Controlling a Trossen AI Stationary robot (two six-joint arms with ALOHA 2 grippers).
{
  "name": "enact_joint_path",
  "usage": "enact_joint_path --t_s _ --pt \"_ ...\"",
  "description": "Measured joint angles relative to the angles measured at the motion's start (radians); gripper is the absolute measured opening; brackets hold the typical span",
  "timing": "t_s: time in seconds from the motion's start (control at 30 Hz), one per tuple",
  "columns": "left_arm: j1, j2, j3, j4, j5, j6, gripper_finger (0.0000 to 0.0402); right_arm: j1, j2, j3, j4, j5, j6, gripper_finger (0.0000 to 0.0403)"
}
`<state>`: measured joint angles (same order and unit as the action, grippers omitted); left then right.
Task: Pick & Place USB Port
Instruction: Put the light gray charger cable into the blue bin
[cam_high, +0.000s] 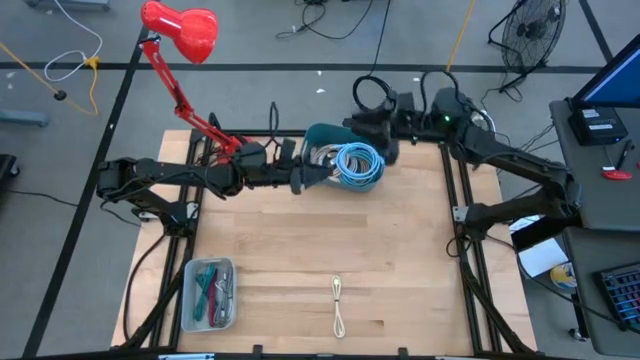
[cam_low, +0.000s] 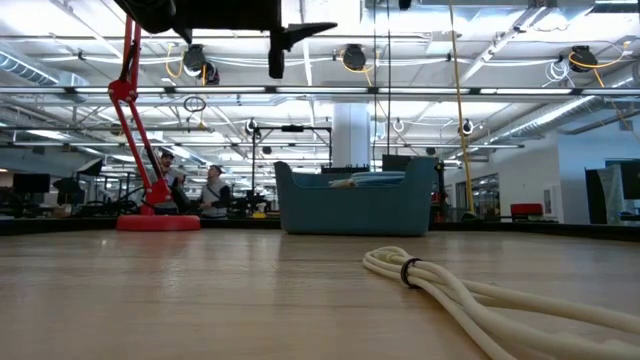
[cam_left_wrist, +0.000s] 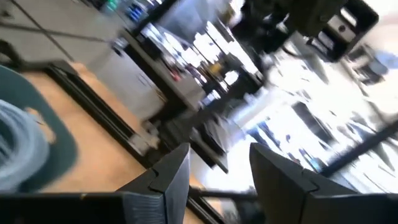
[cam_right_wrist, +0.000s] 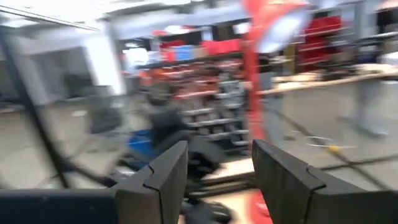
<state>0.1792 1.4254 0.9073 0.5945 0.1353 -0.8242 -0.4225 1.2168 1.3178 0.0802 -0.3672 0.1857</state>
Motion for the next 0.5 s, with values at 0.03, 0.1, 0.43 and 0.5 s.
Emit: enact_joint_path --t_s 0.03,0.1,0.43,0.5 --pt "-0.005 0.000 0.000 0.000 0.029 0.000 0.0168 0.021 -0.007 0.000 0.000 -0.023 0.014 0.0171" --pt "-0.017 0.000 0.000 0.000 0.091 0.002 0.0168 0.070 -0.018 0.000 -0.002 -0.067 0.044 0.0171" --pt "-0.103 0.000 0.000 0.000 0.267 0.039 0.0168 0.389 -0.013 0.000 0.012 -0.135 0.109 0.0171" --pt "-0.125 0.000 0.000 0.000 0.287 0.037 0.0168 0.455 -0.007 0.000 0.013 -0.135 0.109 0.0171"
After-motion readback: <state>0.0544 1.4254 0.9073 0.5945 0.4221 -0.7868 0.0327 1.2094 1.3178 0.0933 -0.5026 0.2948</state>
